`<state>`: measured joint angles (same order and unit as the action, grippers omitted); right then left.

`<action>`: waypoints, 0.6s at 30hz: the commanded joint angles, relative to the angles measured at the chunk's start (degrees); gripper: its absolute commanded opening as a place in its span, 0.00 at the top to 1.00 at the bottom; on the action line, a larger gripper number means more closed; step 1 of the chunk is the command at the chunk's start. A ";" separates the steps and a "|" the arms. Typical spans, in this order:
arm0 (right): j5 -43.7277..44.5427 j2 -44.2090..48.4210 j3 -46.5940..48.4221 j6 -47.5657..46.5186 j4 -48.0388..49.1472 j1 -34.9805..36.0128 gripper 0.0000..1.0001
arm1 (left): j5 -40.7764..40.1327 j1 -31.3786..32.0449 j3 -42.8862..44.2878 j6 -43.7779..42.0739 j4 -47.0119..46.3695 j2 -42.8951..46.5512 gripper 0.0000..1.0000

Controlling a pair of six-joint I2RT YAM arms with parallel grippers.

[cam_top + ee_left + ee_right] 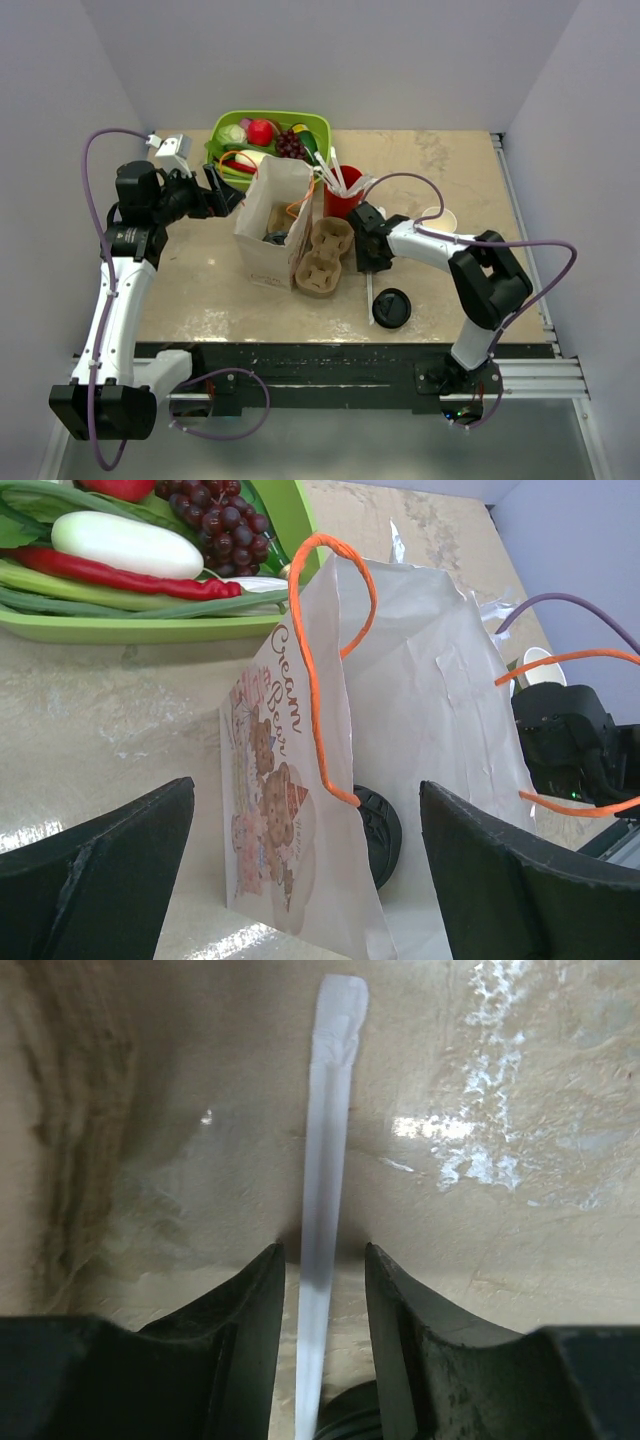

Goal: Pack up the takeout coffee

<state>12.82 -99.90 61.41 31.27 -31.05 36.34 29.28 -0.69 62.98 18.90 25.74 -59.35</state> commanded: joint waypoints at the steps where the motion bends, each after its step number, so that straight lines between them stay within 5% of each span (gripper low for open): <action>1: 3.62 -0.03 -1.20 3.80 -0.42 0.14 0.62 | -0.19 -0.01 -0.14 -0.09 -2.09 0.38 0.02; 7: 0.54 -0.12 -4.36 6.17 2.21 0.14 0.78 | -0.36 -0.01 -0.14 -0.09 -2.01 0.47 0.02; 11: 1.50 1.71 -5.33 7.41 3.71 0.05 1.00 | -0.45 -0.02 -0.05 -0.17 -1.92 0.55 0.02; 18: 2.83 21.64 -6.38 2.32 10.81 0.14 1.00 | -0.63 -0.10 0.04 -0.09 -1.92 0.82 0.02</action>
<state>14.09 -91.05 54.78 35.92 -27.14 36.34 28.95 -0.69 62.98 18.90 25.74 -59.33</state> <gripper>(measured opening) 0.014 0.982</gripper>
